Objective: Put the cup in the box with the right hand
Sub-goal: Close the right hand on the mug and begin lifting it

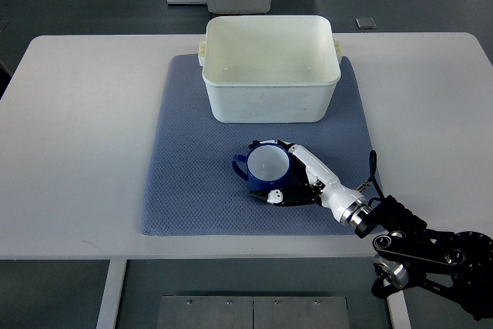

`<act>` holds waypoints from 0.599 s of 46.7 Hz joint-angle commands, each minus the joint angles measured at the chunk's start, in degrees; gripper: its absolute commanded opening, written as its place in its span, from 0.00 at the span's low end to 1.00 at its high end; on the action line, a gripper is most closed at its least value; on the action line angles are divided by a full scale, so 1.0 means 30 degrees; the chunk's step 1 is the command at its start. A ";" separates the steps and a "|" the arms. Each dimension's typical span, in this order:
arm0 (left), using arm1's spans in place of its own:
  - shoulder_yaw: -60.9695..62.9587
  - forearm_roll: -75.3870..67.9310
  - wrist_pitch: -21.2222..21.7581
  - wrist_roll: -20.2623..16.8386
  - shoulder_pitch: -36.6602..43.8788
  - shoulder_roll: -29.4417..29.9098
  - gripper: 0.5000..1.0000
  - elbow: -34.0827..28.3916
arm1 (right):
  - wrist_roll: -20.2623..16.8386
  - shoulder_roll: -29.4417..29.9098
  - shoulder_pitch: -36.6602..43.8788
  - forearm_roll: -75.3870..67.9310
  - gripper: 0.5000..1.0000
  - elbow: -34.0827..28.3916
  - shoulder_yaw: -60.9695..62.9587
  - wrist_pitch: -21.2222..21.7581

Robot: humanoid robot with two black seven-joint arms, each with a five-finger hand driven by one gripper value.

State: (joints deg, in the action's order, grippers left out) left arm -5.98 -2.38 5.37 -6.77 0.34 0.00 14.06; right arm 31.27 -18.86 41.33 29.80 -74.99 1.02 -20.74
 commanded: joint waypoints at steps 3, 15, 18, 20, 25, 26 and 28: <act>0.0000 0.0001 -0.0002 -0.0001 0.0005 0.0000 1.00 0.0001 | -0.0022 0.0018 0.0374 -0.0001 0.44 0.0006 -0.0543 -0.0029; 0.0000 0.0001 -0.0002 -0.0001 -0.0024 0.0000 1.00 0.0001 | 0.0007 -0.0011 0.0521 -0.0030 0.02 0.0006 -0.0602 -0.0029; 0.0000 0.0001 -0.0002 -0.0001 0.0005 0.0000 1.00 0.0001 | -0.0022 -0.0011 0.0551 -0.0030 0.00 0.0006 -0.0602 -0.0029; 0.0000 0.0001 -0.0002 -0.0001 -0.0024 0.0000 1.00 0.0001 | 0.0008 -0.0011 0.0609 -0.0059 0.00 -0.0023 -0.0602 -0.0029; 0.0000 0.0001 -0.0002 -0.0001 0.0005 0.0000 1.00 0.0001 | 0.0066 -0.0011 0.0697 -0.0118 0.00 -0.0052 -0.0602 -0.0029; 0.0000 0.0001 -0.0002 -0.0001 0.0005 0.0000 1.00 0.0001 | 0.0066 -0.0040 0.0726 -0.0176 0.00 -0.0081 -0.0573 -0.0029; 0.0000 0.0001 -0.0002 -0.0001 0.0005 0.0000 1.00 0.0001 | 0.0095 -0.0040 0.0726 -0.0293 0.00 -0.0110 -0.0573 -0.0029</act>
State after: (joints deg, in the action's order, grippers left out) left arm -5.98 -2.38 5.37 -6.77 0.33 0.00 14.06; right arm 31.43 -18.94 43.45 29.36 -75.16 -0.79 -20.83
